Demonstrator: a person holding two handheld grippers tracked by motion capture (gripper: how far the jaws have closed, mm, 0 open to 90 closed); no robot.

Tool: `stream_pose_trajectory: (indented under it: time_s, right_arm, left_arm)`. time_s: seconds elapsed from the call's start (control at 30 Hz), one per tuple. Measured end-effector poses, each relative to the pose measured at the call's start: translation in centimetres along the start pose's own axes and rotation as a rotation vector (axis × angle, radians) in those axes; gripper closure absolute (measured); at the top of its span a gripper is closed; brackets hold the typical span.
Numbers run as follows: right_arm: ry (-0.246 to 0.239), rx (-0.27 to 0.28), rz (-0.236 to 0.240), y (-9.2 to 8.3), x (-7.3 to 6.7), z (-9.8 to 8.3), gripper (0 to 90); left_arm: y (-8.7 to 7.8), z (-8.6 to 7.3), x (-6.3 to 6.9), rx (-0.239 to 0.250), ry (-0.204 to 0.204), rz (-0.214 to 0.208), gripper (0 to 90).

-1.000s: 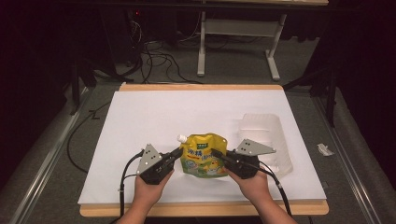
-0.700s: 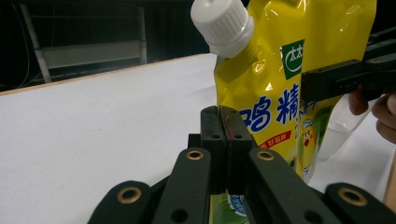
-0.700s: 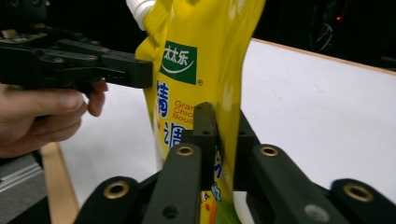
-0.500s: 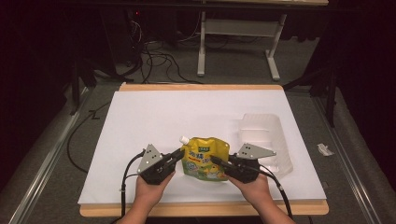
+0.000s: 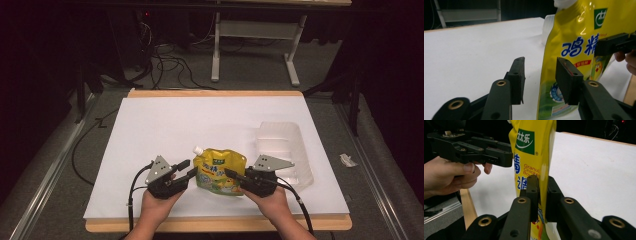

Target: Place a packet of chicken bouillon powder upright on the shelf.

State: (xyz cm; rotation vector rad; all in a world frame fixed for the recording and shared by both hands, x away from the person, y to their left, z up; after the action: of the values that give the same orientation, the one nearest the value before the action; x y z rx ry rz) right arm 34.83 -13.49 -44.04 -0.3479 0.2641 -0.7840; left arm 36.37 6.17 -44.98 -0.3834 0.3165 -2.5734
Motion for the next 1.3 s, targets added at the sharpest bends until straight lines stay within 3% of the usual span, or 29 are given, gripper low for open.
stream_pose_trajectory:
  time_s: [0.3, 0.67, 1.1, 1.3]
  right_arm:
    - [-0.026, -0.001, 0.012, 0.1, -0.3, -0.2, 90.0]
    - [-0.059, 0.016, 0.028, -0.1, -0.8, 0.3, 90.0]
    - [-0.074, 0.075, 0.043, -2.0, -0.5, 1.9, 90.0]
    - [-0.092, 0.109, 0.036, -3.3, -0.1, 3.0, 90.0]
  left_arm:
    - [-1.3, -0.8, -0.6, -0.03, 0.02, 0.032, 53.0]
    - [-2.1, -0.7, -1.5, -0.003, 0.017, 0.074, 48.3]
    - [-2.2, -0.7, -1.7, 0.0, 0.032, 0.099, 44.5]
    - [-2.0, -1.0, -1.9, -0.04, 0.055, 0.12, 41.7]
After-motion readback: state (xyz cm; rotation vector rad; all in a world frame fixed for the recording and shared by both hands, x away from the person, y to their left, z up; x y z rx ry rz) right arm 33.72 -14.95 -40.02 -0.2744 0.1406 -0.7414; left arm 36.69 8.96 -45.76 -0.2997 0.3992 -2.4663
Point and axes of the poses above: each handheld gripper's, and its own axes: y roughly forward along the jaws, z roughly out of its top, x roughly to its right, the point moved 7 cm from there along y, roughly forward along the jaws, and after that the axes turned 10 degrees about -z, right-handed, at the moved point
